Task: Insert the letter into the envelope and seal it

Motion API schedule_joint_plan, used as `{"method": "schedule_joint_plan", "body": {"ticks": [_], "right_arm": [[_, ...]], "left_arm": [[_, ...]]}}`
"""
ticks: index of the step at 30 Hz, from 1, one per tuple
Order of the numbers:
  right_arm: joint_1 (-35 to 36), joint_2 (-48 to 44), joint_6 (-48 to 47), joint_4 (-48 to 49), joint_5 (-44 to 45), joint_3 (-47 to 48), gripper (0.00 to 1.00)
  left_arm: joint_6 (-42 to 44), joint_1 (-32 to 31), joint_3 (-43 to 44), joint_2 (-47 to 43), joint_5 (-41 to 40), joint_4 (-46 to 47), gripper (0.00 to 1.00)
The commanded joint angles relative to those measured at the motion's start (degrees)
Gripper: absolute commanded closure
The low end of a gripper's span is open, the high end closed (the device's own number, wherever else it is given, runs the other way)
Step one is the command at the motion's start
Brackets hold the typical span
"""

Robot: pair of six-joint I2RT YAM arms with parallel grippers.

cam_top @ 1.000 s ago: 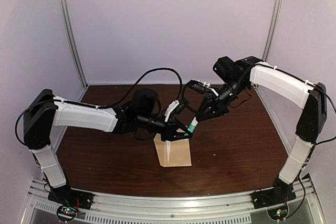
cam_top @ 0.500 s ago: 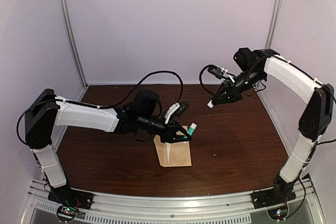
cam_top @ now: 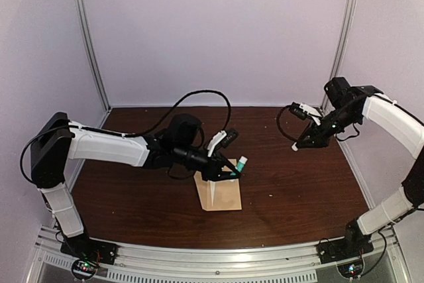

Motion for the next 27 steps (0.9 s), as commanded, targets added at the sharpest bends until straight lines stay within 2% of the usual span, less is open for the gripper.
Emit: {"method": "schedule_joint_plan", "body": {"ticks": [1,7,15,22,27], "right_arm": [[-0.32,-5.51,1.50,5.51,10.44,-5.98,1.00],[-0.33,-9.31,1.40,11.12,16.19,-14.50,0.99],[0.17,-6.92,2.79,20.03,20.56,-21.57,0.97],[1.33,-1.58,3.32,30.02,27.36,-25.19,0.96],[2.25,3.81,4.73,33.40,28.72,-24.84,0.97]], "left_arm": [[0.33,0.10,0.18,-3.11,-1.27,0.96,0.99],[1.11,0.11,-0.18,-4.75,-2.87,0.58,0.99],[1.75,0.10,-0.37,-5.15,-4.28,-0.06,0.99],[2.74,0.08,-0.13,-5.20,-5.32,-0.74,0.98],[3.18,0.16,-0.05,-5.22,-5.81,-1.12,0.98]]}}
